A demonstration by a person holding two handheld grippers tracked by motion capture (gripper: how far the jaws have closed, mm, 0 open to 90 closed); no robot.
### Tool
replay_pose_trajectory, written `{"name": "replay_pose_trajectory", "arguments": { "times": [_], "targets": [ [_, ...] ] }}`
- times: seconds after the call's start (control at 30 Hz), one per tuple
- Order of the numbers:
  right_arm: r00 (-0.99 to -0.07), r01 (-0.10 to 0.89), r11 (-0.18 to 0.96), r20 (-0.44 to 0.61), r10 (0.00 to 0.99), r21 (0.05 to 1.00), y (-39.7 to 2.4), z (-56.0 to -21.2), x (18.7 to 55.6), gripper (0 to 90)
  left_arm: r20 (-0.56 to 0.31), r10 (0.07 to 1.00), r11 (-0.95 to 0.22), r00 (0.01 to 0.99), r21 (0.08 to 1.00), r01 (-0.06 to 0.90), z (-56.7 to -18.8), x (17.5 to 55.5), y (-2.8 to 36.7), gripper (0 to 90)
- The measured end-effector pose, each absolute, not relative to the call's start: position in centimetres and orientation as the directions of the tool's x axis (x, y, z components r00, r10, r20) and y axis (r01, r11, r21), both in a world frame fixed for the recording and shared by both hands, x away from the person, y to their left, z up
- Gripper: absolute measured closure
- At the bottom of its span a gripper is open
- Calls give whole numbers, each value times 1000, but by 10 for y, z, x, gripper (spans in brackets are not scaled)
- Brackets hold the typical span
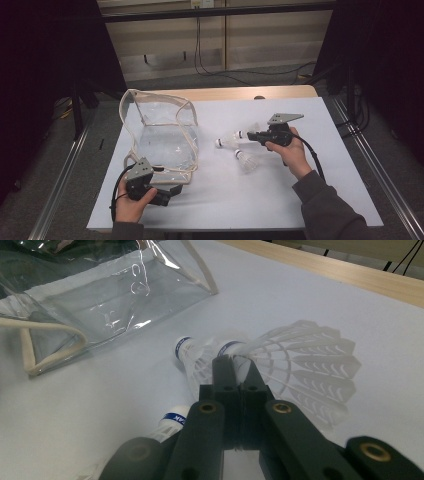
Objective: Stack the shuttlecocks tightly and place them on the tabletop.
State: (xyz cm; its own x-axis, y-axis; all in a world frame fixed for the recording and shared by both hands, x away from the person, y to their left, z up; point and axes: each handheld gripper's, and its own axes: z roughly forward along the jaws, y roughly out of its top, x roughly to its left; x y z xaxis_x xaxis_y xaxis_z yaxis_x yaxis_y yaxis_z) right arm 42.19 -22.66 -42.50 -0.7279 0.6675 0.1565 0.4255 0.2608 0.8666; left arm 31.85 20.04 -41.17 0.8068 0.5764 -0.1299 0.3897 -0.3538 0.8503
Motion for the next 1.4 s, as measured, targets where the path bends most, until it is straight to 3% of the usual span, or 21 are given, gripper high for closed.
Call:
{"name": "replay_pose_trajectory", "arguments": {
  "times": [1.4],
  "targets": [
    [-744,432,314,137,654,846,-211,-438,428,894,-130,577,-353,806,850,390,-412,319,200,27]
  ]
}}
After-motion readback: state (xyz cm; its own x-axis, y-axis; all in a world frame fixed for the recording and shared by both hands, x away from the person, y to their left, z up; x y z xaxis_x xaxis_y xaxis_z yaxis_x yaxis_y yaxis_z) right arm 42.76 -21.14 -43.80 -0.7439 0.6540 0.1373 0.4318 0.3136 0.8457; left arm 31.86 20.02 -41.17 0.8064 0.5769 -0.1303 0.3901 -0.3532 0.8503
